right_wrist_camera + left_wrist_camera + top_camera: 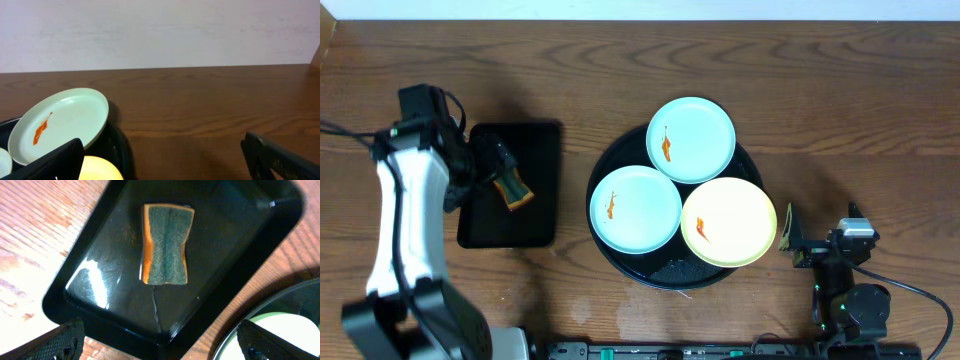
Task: Clean dirty plates on tray and stack at the side
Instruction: 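Reach the left gripper down to the sponge on the black tray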
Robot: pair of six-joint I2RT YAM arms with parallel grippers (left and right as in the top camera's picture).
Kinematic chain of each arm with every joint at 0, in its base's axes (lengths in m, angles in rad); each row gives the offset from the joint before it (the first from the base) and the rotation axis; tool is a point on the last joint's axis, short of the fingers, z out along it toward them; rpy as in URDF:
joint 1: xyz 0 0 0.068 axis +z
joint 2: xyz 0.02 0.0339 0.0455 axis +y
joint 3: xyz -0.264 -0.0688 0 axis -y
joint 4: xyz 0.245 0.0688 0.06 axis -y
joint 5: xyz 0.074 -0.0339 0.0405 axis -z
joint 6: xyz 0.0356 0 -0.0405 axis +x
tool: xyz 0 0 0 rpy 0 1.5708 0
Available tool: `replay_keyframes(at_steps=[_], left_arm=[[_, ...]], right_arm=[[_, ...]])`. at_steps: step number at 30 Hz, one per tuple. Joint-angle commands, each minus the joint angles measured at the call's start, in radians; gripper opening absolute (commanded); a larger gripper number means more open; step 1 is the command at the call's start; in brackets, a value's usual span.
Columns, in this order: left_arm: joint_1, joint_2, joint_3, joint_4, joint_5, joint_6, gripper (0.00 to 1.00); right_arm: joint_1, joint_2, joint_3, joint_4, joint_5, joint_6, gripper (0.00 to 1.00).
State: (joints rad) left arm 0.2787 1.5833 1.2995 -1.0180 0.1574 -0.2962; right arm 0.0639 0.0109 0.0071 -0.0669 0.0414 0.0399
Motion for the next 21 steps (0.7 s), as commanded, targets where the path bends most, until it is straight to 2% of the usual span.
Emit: replay_keyframes(at_steps=[1, 9, 17, 21], left_arm=[[0.000, 0.108, 0.090, -0.020, 0.007, -0.013, 0.98], [-0.005, 0.280, 0.089, 0.044, 0.011, -0.014, 0.98], [-0.042, 0.371, 0.086, 0.098, 0.008, -0.016, 0.99], [-0.056, 0.381, 0.080, 0.132, -0.066, -0.016, 0.87]], right_arm=[[-0.005, -0.005, -0.002, -0.004, 0.006, -0.011, 0.99], [-0.005, -0.005, -0.002, -0.004, 0.006, -0.011, 0.99], [-0.005, -0.005, -0.002, -0.004, 0.006, -0.011, 0.99], [-0.005, -0.005, -0.002, -0.004, 0.006, -0.011, 0.99]])
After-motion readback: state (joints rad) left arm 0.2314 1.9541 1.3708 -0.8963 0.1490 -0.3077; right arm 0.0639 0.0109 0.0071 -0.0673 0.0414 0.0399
